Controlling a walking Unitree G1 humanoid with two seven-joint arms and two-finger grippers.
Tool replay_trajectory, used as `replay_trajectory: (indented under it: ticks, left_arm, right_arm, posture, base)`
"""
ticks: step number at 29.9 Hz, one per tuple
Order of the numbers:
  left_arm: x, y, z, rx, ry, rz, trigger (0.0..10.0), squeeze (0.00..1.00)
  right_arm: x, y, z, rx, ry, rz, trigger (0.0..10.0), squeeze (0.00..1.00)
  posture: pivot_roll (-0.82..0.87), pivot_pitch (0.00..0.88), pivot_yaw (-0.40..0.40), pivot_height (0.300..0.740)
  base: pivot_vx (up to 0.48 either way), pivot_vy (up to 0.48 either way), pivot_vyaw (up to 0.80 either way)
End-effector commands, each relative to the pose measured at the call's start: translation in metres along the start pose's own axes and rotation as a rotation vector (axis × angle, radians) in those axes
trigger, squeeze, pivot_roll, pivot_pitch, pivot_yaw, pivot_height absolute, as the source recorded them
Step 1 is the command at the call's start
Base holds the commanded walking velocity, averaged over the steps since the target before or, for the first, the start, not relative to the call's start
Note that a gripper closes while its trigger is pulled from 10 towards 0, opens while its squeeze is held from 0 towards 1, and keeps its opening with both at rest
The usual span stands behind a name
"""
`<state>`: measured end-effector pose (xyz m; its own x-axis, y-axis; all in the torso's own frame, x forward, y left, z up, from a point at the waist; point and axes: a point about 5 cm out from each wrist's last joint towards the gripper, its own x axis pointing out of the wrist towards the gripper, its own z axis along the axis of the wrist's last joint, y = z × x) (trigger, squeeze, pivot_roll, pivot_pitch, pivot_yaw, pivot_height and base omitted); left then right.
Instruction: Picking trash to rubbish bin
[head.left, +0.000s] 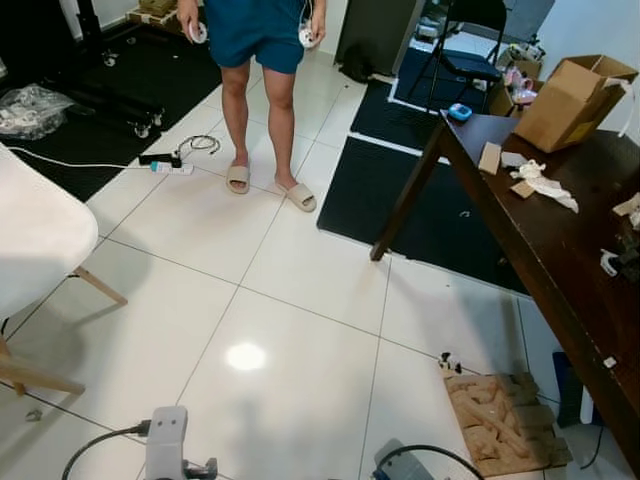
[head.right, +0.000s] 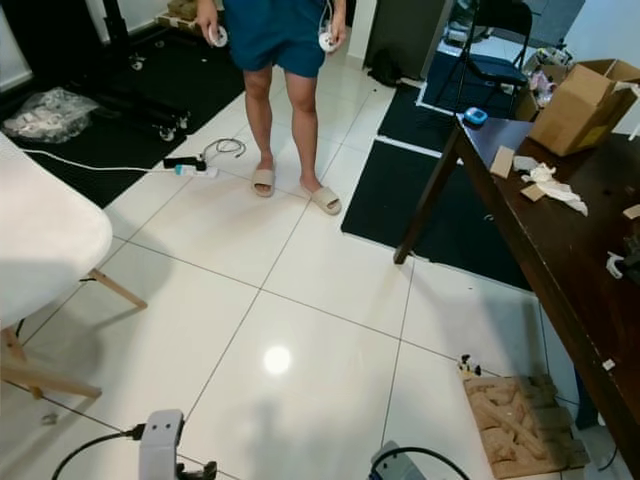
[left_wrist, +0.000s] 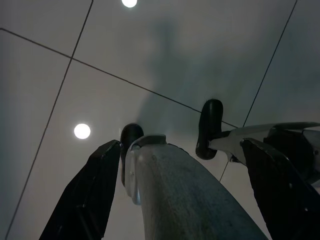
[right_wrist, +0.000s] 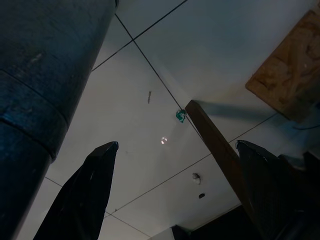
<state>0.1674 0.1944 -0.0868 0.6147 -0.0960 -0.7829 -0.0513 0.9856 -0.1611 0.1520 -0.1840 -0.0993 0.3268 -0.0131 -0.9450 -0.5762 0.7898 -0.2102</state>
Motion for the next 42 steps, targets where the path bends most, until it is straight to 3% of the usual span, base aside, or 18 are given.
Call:
replay_trajectory:
  ticks: [1, 8, 9, 14, 21, 22, 25, 26, 31, 32, 37, 42]
  left_arm:
    - [-0.001, -0.004, -0.008, 0.001, 0.022, -0.005, 10.0, 0.00]
    - [-0.003, 0.004, -0.007, 0.099, 0.052, -0.014, 10.0, 0.00]
    - [-0.003, 0.005, -0.006, 0.143, 0.066, -0.029, 10.0, 0.00]
    - [-0.002, 0.006, -0.003, 0.205, 0.084, -0.054, 10.0, 0.00]
    - [0.001, 0.004, 0.007, 0.202, 0.058, -0.063, 10.0, 0.00]
    - [0.003, 0.000, 0.015, 0.162, 0.026, -0.060, 10.0, 0.00]
    - [0.005, -0.004, 0.019, 0.150, 0.007, -0.058, 10.0, 0.00]
    - [0.007, -0.014, 0.018, 0.162, 0.011, -0.078, 10.0, 0.00]
    - [0.009, -0.027, 0.006, 0.182, 0.051, -0.098, 10.0, 0.00]
    - [0.009, -0.031, 0.003, 0.178, 0.060, -0.109, 10.0, 0.00]
    - [0.009, -0.039, 0.000, 0.167, 0.063, -0.122, 10.0, 0.00]
    - [0.008, -0.044, -0.010, 0.131, 0.078, -0.114, 10.0, 0.00]
  right_arm:
    - [-0.001, -0.003, -0.006, -0.004, 0.017, -0.004, 10.0, 0.00]
    - [0.000, 0.000, -0.009, 0.066, 0.014, 0.002, 10.0, 0.00]
    - [0.000, 0.006, -0.013, 0.118, 0.021, 0.014, 10.0, 0.00]
    - [0.001, 0.022, -0.014, 0.201, 0.025, 0.029, 10.0, 0.00]
    - [0.002, 0.030, -0.009, 0.233, 0.020, 0.023, 10.0, 0.00]
    - [0.001, 0.028, -0.014, 0.270, 0.034, 0.002, 10.0, 0.00]
    - [0.001, 0.022, -0.021, 0.290, 0.050, -0.014, 10.0, 0.00]
    - [-0.002, 0.008, -0.034, 0.281, 0.067, -0.031, 10.0, 0.00]
    - [-0.007, -0.015, -0.055, 0.285, 0.097, -0.074, 10.0, 0.00]
    - [-0.009, -0.024, -0.060, 0.282, 0.099, -0.087, 10.0, 0.00]
    - [-0.012, -0.039, -0.061, 0.237, 0.087, -0.108, 10.0, 0.00]
    - [-0.010, -0.043, -0.044, 0.279, 0.071, -0.149, 10.0, 0.00]
  posture:
    - [0.22, 0.104, -0.145, 0.740]
    - [0.20, 0.095, -0.061, 0.740]
    - [0.18, 0.091, -0.032, 0.740]
    - [0.14, 0.091, 0.018, 0.740]
    - [0.10, 0.113, 0.034, 0.740]
    - [0.09, 0.116, 0.030, 0.740]
    - [0.07, 0.117, 0.016, 0.740]
    - [0.05, 0.107, -0.003, 0.740]
    - [0.01, 0.092, -0.033, 0.740]
    - [0.00, 0.106, -0.077, 0.740]
    - [-0.02, 0.119, -0.105, 0.740]
    - [0.00, 0.123, -0.131, 0.740]
  base:
    - [0.000, 0.000, 0.00]
    - [0.000, 0.000, 0.00]
    - [0.000, 0.000, 0.00]
    - [0.000, 0.000, 0.00]
    - [0.000, 0.000, 0.00]
    - [0.000, 0.000, 0.00]
    - [0.000, 0.000, 0.00]
    - [0.000, 0.000, 0.00]
    - [0.000, 0.000, 0.00]
    - [0.000, 0.000, 0.00]
    - [0.000, 0.000, 0.00]
    - [0.000, 0.000, 0.00]
